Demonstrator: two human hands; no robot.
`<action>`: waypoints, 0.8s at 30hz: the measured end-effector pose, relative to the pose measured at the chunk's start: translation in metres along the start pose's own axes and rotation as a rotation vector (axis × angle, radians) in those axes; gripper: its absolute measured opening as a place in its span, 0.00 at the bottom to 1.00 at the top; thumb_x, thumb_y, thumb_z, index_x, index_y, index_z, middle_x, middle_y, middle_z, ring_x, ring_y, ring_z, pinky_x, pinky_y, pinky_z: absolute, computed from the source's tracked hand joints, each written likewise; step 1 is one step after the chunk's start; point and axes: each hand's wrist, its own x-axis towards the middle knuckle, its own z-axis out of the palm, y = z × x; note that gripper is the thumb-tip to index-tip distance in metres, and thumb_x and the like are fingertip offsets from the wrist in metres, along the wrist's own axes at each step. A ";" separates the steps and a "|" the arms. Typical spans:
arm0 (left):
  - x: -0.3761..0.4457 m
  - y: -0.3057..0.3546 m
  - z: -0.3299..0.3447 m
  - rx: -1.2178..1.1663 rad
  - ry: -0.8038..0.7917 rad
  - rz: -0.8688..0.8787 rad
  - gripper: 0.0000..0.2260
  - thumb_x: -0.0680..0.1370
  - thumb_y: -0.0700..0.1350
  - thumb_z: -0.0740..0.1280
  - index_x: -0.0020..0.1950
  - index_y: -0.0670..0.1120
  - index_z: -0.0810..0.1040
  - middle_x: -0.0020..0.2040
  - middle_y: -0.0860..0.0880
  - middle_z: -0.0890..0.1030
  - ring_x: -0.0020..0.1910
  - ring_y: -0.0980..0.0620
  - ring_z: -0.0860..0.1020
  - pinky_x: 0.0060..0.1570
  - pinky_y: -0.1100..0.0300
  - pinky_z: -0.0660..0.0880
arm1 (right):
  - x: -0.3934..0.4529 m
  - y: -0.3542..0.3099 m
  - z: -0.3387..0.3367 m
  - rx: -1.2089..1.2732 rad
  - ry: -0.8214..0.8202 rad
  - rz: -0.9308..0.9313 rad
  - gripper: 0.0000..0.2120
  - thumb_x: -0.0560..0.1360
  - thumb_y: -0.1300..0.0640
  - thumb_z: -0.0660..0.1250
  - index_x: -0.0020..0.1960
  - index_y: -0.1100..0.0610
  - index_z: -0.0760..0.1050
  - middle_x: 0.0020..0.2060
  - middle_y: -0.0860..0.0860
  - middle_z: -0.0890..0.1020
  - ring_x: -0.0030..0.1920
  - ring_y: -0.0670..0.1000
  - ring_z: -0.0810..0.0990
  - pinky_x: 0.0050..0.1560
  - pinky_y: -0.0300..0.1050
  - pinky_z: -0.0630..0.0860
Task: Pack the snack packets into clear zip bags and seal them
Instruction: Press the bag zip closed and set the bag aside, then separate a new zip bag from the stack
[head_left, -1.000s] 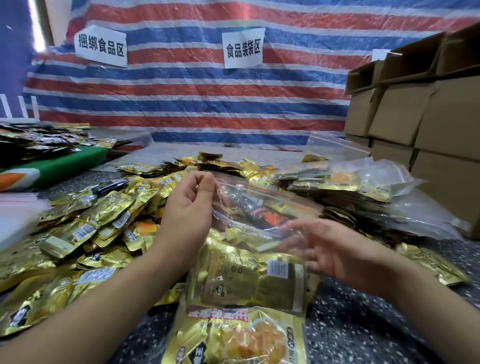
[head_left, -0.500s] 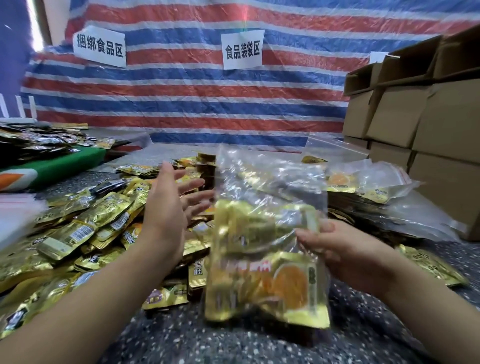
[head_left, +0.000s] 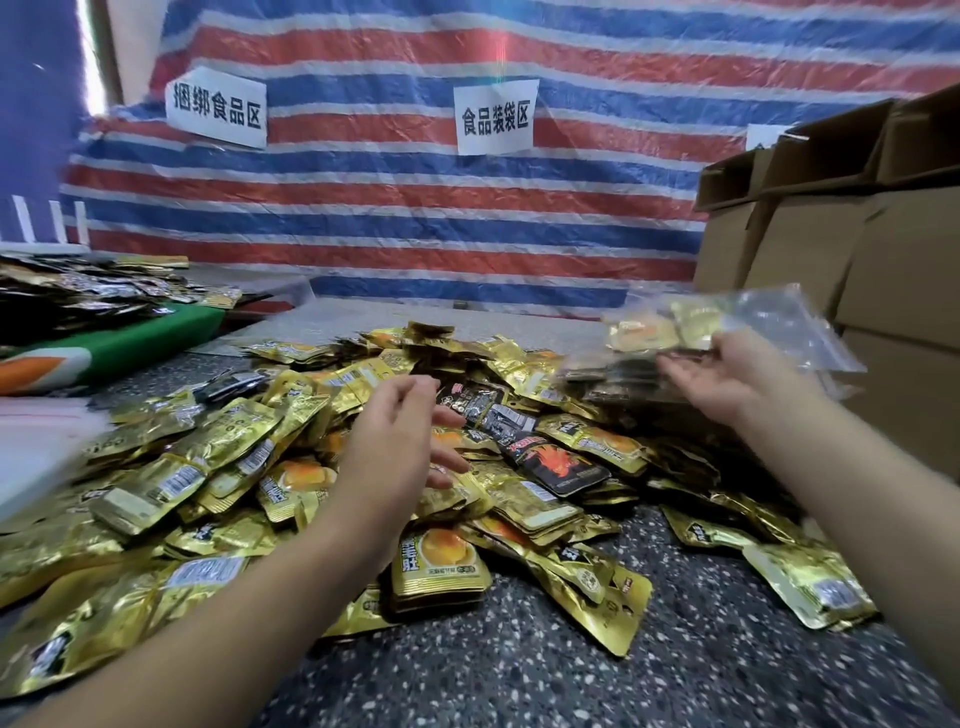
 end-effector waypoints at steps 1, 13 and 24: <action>0.000 0.000 0.000 0.004 -0.010 -0.002 0.09 0.84 0.52 0.56 0.55 0.51 0.74 0.47 0.47 0.82 0.29 0.53 0.79 0.25 0.63 0.73 | 0.004 0.004 -0.002 -0.094 0.014 0.066 0.18 0.85 0.59 0.52 0.71 0.66 0.67 0.63 0.64 0.77 0.61 0.60 0.78 0.63 0.50 0.75; 0.000 -0.007 0.000 0.154 -0.052 0.064 0.12 0.83 0.47 0.59 0.46 0.47 0.79 0.32 0.53 0.81 0.26 0.54 0.76 0.26 0.65 0.71 | -0.014 0.034 -0.005 -0.442 -0.071 0.085 0.12 0.84 0.58 0.58 0.43 0.59 0.72 0.30 0.53 0.80 0.28 0.49 0.84 0.28 0.42 0.80; -0.001 -0.009 0.001 0.322 0.000 0.220 0.23 0.84 0.51 0.57 0.30 0.45 0.63 0.22 0.56 0.63 0.21 0.57 0.60 0.22 0.70 0.60 | -0.111 0.081 0.016 -0.666 -0.388 0.020 0.15 0.83 0.53 0.60 0.41 0.59 0.72 0.27 0.51 0.77 0.26 0.47 0.78 0.26 0.38 0.73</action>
